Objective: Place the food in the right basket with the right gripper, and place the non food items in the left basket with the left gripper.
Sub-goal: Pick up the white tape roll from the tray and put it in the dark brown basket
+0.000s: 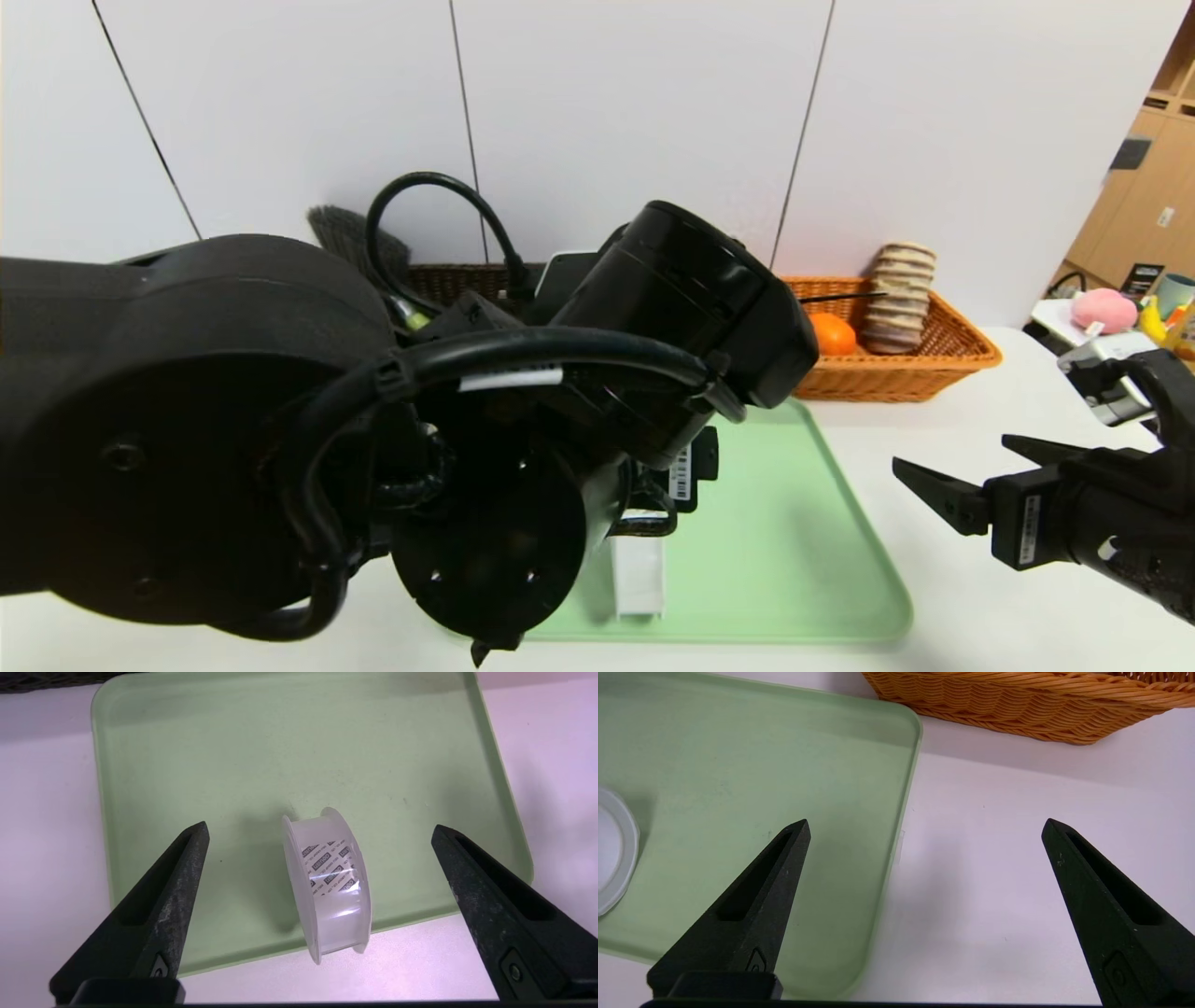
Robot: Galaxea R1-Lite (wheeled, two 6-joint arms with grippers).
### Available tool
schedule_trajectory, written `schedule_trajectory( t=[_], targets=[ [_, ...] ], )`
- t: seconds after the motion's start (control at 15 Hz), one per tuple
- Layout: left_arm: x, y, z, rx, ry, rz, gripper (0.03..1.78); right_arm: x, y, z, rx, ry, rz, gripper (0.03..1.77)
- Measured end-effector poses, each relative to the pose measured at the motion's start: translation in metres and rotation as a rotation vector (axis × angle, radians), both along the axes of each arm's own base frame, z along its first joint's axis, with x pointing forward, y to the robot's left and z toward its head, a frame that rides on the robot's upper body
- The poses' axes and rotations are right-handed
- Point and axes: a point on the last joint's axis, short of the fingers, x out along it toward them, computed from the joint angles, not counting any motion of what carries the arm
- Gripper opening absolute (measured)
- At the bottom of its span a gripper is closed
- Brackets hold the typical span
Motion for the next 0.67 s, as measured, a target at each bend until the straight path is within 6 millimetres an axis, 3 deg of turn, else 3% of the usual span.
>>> schedule_trajectory(
  t=[0.13, 0.67],
  targets=[
    [-0.004, 0.000, -0.001, 0.014, 0.003, -0.019, 1.69, -0.003, -0.003, -0.002, 0.003, 0.000, -0.007, 1.71],
    [0.002, -0.019, -0.037, 0.079, 0.076, -0.023, 1.69, 0.000, -0.003, 0.006, 0.021, -0.022, 0.013, 1.71]
  ],
)
